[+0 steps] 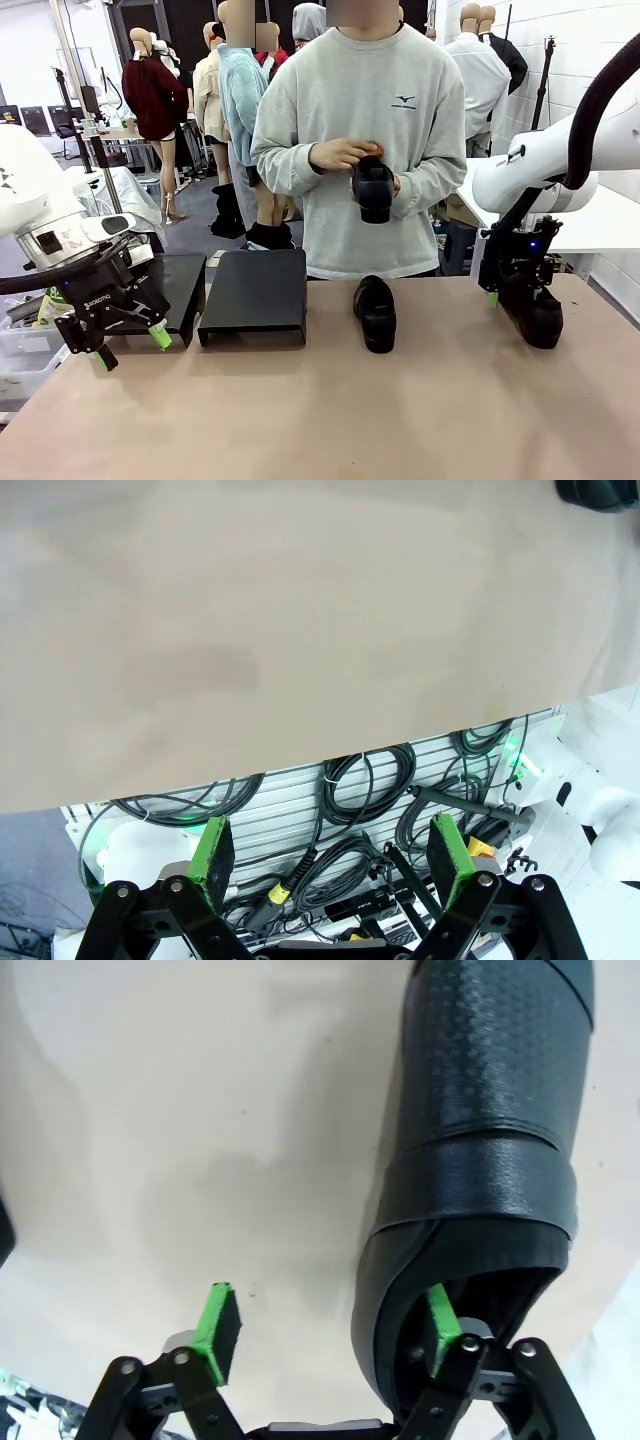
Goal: Organize the shoes by placing them on the stand.
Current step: Pick up one Shoe and place it in the middle of the table.
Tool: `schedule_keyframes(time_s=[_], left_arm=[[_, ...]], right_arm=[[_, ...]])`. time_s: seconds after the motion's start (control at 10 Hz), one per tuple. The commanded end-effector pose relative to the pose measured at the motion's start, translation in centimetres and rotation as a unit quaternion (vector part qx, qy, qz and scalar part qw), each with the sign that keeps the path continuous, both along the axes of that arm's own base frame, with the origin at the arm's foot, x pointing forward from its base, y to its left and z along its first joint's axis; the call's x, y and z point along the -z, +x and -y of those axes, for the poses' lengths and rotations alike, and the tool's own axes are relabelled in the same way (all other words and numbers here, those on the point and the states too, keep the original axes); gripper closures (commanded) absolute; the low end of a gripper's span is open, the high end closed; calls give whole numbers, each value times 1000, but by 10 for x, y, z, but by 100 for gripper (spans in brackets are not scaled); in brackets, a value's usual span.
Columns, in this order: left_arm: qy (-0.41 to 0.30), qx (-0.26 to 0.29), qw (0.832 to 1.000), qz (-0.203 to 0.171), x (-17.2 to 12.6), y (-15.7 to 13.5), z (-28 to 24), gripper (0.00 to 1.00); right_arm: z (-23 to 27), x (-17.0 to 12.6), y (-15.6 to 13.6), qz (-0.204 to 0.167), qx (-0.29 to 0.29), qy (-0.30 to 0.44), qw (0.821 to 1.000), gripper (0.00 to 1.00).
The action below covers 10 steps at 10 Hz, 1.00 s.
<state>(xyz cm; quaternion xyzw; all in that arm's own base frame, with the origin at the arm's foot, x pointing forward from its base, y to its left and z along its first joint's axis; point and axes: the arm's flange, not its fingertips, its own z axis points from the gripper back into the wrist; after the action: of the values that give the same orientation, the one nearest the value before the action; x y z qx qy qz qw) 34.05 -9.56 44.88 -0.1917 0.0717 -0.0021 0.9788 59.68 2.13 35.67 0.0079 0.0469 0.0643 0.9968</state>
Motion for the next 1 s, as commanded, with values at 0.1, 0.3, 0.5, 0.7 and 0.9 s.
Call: schedule_keyframes(time_s=[0.1, 0.3, 0.5, 0.7, 0.9], left_arm=[[-2, 0, 1000, -2, 0, -1, 0, 0], [-2, 0, 1000, -2, 0, -1, 0, 0], [-2, 0, 1000, -2, 0, -1, 0, 0], [-2, 0, 1000, -2, 0, -1, 0, 0], [-2, 0, 1000, -2, 0, -1, 0, 0]], right_arm=[[-4, 1, 5, 9, 35, -49, 998, 71], [-4, 5, 6, 10, 35, -43, 998, 100], [0, 14, 11, 5, 42, -43, 998, 100], [2, 17, 12, 11, 42, -58, 997, 100], [5, 9, 9, 0, 65, -49, 997, 100]])
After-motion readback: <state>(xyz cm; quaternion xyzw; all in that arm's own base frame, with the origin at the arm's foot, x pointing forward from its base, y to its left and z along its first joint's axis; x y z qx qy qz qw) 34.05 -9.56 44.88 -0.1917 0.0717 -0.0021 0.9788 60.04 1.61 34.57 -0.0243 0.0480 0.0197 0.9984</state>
